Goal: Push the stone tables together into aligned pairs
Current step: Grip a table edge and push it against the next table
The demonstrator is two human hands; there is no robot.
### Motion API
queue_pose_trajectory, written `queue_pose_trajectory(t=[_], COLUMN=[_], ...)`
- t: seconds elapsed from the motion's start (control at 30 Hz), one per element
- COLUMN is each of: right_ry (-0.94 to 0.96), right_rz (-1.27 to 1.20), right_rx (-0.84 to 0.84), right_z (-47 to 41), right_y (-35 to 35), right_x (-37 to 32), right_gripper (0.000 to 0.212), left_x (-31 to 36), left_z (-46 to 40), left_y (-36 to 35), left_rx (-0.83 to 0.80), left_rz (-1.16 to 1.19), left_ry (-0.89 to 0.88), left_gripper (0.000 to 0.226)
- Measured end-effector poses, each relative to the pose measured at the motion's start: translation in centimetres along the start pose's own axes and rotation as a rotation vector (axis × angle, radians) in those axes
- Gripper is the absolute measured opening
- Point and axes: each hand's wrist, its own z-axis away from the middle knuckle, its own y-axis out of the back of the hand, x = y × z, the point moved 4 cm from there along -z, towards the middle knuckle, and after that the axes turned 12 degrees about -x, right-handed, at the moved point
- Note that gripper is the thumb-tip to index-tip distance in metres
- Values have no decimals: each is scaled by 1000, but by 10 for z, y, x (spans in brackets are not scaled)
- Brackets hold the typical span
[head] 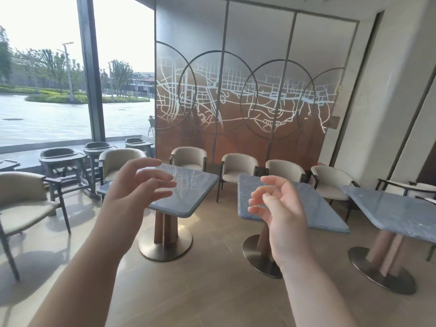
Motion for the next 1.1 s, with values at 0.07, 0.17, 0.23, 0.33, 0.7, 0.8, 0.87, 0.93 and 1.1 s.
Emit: queue_pose_trajectory(t=[0.07, 0.17, 0.23, 0.33, 0.7, 0.8, 0.87, 0.93, 1.1], right_ry=[5, -3, -22, -38, -38, -49, -39, -30, -94], right_rz=[-2, 15, 23, 20, -28, -49, -44, -38, -40], right_rx=[9, 29, 35, 47, 31, 32, 8, -5, -30], right_z=[-36, -83, -111, -153, -335, -401, -444, -481, -543], right_y=[-20, -45, -56, -67, -72, -59, -54, -51, -50], right_x=[23, 58, 80, 109, 248, 286, 306, 325, 392], right_gripper=[26, 32, 32, 32, 33, 33, 31, 30, 28], left_x=[-18, -50, -72, -102, -241, -282, -307, -333, -408], left_z=[-38, -88, -115, -153, -314, -373, -409, -439, -490], left_y=[28, 62, 80, 100, 141, 140, 140, 142, 155], left_rx=[-5, -19, -17, -15, 17, 31, 39, 45, 77], left_rz=[3, -1, 1, 7, -69, -85, -88, -84, -58], left_ry=[1, 23, 49, 72, 99, 114, 114, 114, 186], left_gripper=[28, 28, 28, 28, 28, 28, 27, 27, 27])
